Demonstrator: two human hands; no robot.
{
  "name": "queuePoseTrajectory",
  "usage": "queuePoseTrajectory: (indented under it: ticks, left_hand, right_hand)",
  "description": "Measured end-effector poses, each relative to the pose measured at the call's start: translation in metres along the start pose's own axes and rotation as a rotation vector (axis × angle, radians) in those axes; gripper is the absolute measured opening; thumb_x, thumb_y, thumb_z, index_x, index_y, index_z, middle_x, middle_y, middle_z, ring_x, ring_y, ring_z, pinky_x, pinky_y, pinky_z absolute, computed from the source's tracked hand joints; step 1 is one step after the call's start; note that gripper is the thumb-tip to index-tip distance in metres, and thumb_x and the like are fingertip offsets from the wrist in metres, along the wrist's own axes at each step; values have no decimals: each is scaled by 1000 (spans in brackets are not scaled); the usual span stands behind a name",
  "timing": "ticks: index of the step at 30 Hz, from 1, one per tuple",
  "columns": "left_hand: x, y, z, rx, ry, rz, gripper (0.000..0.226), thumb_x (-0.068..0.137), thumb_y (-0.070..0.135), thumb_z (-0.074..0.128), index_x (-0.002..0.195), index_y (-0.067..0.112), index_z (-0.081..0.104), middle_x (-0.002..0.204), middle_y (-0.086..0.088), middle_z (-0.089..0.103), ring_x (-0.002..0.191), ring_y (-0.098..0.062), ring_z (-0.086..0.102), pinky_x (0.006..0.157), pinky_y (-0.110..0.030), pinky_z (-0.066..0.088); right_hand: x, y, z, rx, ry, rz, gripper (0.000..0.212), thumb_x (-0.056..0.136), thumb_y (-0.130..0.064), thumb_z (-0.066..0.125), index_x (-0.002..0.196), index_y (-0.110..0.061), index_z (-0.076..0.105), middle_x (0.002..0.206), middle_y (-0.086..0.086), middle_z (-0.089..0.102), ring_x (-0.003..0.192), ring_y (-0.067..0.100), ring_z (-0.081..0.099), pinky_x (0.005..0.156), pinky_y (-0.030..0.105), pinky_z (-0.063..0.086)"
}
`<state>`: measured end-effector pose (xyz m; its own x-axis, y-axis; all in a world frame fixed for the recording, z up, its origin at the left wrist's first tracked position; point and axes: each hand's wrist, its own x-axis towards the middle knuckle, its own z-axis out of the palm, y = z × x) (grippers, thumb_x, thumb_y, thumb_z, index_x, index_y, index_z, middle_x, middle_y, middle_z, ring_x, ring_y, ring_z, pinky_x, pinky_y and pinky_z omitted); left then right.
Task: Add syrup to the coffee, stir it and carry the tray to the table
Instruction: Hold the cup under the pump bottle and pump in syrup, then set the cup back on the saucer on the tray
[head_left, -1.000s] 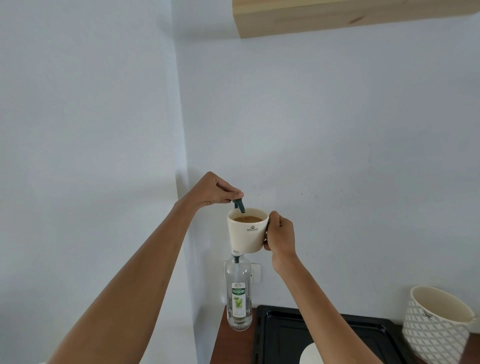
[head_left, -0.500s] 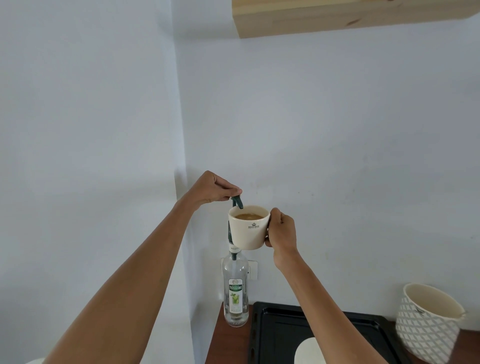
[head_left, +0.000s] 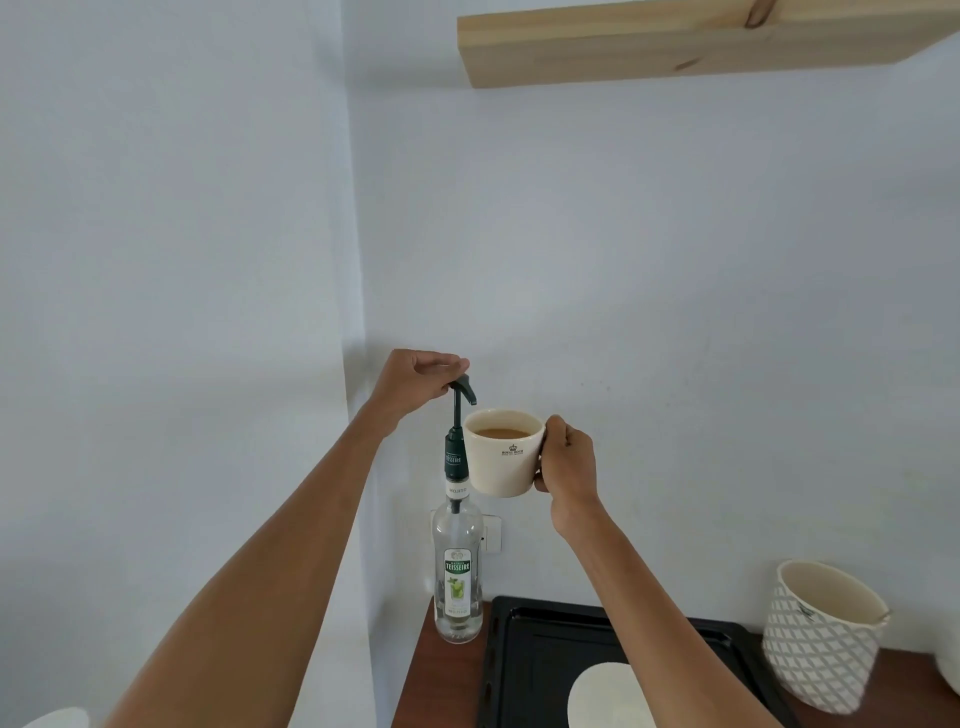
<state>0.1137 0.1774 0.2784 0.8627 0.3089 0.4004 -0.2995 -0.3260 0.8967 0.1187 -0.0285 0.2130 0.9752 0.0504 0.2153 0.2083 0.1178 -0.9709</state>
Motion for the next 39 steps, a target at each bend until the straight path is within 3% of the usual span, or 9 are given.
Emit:
queuePoseTrajectory:
  ticks: [4, 6, 10, 13, 16, 18, 24, 35, 39]
  left_hand:
    - [-16, -9, 2, -29, 129, -23, 26, 91, 34, 76, 108, 16, 79, 91, 8, 81, 100, -20, 77, 92, -33, 62]
    - [-29, -13, 2, -27, 255, 15, 28, 89, 43, 76, 105, 20, 79, 93, 6, 81, 99, -19, 77, 93, -36, 60]
    - [-79, -26, 11, 49, 429, 113, 37, 81, 64, 68, 88, 29, 74, 86, 9, 78, 87, -3, 73, 77, -22, 56]
    - [-113, -43, 32, 76, 239, 118, 47, 74, 68, 72, 96, 27, 76, 88, 11, 78, 88, 1, 71, 65, -11, 53]
    - [-126, -54, 56, 110, -30, 44, 67, 74, 58, 82, 125, 17, 71, 108, 3, 78, 100, -8, 74, 88, -27, 61]
    - [-129, -56, 71, 102, -106, 29, 65, 76, 42, 87, 132, 14, 68, 118, 1, 77, 108, -11, 73, 98, -38, 59]
    - [-133, -64, 101, 60, -165, 17, 60, 67, 26, 96, 122, 14, 73, 110, 3, 79, 103, -11, 74, 97, -39, 60]
    - [-170, -128, 149, 40, -281, -77, 75, 52, 33, 101, 120, 17, 73, 110, 3, 79, 100, -10, 76, 93, -39, 62]
    - [-190, -155, 166, 15, -341, -134, 75, 52, 27, 102, 120, 17, 72, 111, 4, 79, 102, -10, 75, 95, -39, 61]
  right_hand:
    - [-3, -1, -6, 8, -1, 1, 31, 96, -13, 34, 65, -14, 34, 61, 4, 31, 53, 16, 26, 40, 23, 22]
    - [-4, -2, -10, 8, 3, -4, 28, 96, -12, 34, 68, -12, 38, 62, 5, 31, 53, 16, 26, 41, 23, 23]
    - [-5, -1, -19, -10, 21, -4, 30, 97, -13, 34, 66, -12, 37, 60, 4, 32, 52, 16, 27, 43, 24, 25]
    - [-6, 2, -29, -25, 32, 7, 29, 96, -13, 34, 67, -13, 35, 61, 4, 32, 53, 17, 28, 42, 25, 26]
    - [-8, 8, -41, -34, 40, 16, 23, 95, -14, 34, 75, -10, 43, 66, 8, 34, 55, 18, 29, 44, 26, 28]
    - [-10, 13, -48, -51, 50, 19, 22, 95, -15, 33, 78, -10, 46, 69, 10, 37, 56, 18, 31, 45, 26, 30]
    - [-17, 36, -74, -91, 80, 31, 23, 94, -16, 34, 76, -10, 47, 66, 8, 45, 56, 17, 39, 46, 26, 36]
    - [-45, 117, -135, -204, 59, 149, 25, 96, -22, 33, 80, -12, 50, 73, 9, 49, 67, 15, 50, 54, 27, 48]
    - [-60, 148, -160, -174, 16, 201, 28, 98, -22, 36, 74, -13, 48, 59, 0, 48, 51, 8, 46, 48, 24, 44]
